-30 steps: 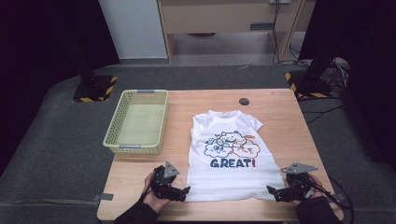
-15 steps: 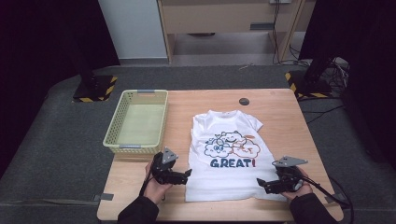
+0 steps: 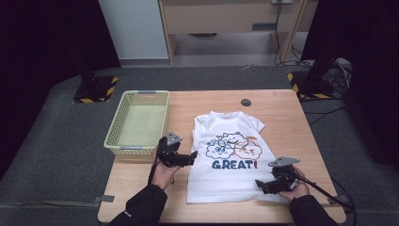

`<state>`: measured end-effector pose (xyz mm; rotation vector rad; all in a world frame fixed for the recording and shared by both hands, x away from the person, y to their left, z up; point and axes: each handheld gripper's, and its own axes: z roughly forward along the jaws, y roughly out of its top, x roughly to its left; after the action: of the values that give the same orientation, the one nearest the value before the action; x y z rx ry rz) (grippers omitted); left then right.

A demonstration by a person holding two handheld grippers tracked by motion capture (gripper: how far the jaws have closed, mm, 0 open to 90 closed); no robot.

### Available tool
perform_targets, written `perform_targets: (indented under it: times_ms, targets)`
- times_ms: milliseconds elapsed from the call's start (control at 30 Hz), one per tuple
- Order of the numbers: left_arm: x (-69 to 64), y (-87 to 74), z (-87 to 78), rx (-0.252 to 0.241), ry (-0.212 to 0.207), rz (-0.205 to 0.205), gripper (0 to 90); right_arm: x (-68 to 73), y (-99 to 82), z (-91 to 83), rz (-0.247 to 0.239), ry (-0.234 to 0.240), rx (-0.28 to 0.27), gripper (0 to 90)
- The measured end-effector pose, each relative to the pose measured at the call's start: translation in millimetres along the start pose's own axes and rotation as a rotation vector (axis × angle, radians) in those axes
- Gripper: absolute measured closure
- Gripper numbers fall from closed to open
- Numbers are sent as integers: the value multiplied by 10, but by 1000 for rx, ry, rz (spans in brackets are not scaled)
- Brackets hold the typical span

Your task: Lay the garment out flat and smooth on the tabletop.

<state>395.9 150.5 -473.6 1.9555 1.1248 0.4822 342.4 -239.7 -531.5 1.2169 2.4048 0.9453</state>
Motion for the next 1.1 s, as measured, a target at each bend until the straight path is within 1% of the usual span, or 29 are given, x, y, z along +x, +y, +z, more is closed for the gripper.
perform_targets:
  times_ms: [100,233,267,333,467,533,700,733,767,833,900,1100]
  targets:
    - [30,68,45,-9,10,-10,46,16,-18,14,-21,-12,20,23]
    - [83,149,130,-7,30,-21,46,38,-38,10,-35,-24,23,18]
    - [97,162,151,-12,34,-25,46,43,-44,9,-37,-26,24,14]
    - [129,189,200,-1,42,-28,49,51,-51,4,-34,-29,27,6]
    - [184,229,293,-1,57,-59,49,56,-65,-16,-57,-16,40,3]
    - [207,260,334,-4,62,-71,49,61,-69,-27,-57,-14,49,3]
    - [242,345,418,-3,87,-74,51,67,-81,-47,-67,-8,62,3]
    - [251,359,439,-20,90,-77,52,69,-83,-50,-67,-8,63,3]
    - [260,368,451,-24,92,-82,62,75,-86,-56,-63,-9,68,3]
    - [279,399,494,-7,102,-83,62,77,-92,-63,-65,-9,69,3]
    - [292,430,529,-5,110,-84,62,83,-98,-70,-65,-10,71,3]
    - [309,558,611,-15,118,-90,63,92,-108,-80,-64,-10,74,3]
